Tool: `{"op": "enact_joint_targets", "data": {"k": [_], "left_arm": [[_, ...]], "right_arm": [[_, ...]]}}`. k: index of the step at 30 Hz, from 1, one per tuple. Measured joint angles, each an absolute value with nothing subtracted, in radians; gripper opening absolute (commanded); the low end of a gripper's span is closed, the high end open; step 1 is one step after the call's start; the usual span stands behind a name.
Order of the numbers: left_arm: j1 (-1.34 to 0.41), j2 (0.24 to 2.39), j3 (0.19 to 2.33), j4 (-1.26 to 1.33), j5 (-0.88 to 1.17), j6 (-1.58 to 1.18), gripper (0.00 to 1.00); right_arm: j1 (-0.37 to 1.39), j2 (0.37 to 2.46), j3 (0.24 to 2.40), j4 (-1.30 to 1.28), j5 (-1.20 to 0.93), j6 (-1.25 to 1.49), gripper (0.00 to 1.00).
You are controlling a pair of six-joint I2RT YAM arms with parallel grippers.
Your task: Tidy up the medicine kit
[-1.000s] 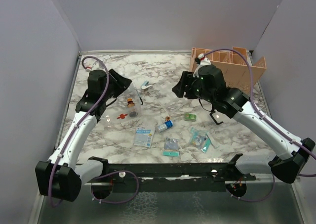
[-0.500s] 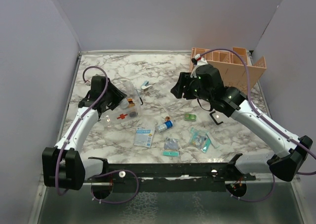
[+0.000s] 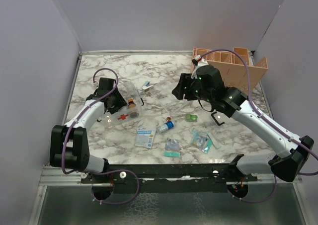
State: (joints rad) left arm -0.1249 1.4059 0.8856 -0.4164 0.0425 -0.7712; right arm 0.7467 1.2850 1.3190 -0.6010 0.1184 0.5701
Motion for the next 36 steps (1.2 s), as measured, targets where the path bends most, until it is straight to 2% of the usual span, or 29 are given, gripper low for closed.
{"op": "enact_joint_targets", "data": {"k": [10, 19, 27, 31, 36], "left_arm": [[-0.16, 1.442, 0.822, -0.318, 0.041, -0.76, 0.31], [-0.171, 1.457, 0.807, -0.301, 0.048, -0.756, 0.54], [-0.175, 1.457, 0.807, -0.291, 0.064, -0.722, 0.64], [-0.177, 1.457, 0.807, -0.287, 0.07, -0.715, 0.63], [-0.177, 1.457, 0.808, -0.286, 0.07, -0.707, 0.49]], "right_arm": [[0.747, 1.291, 1.302, -0.609, 0.12, 0.57, 0.57], [0.747, 1.29, 1.272, -0.615, 0.12, 0.57, 0.57], [0.747, 1.29, 1.268, -0.621, 0.12, 0.57, 0.57], [0.747, 1.29, 1.266, -0.621, 0.121, 0.57, 0.57], [0.747, 1.29, 1.261, -0.621, 0.121, 0.57, 0.57]]}}
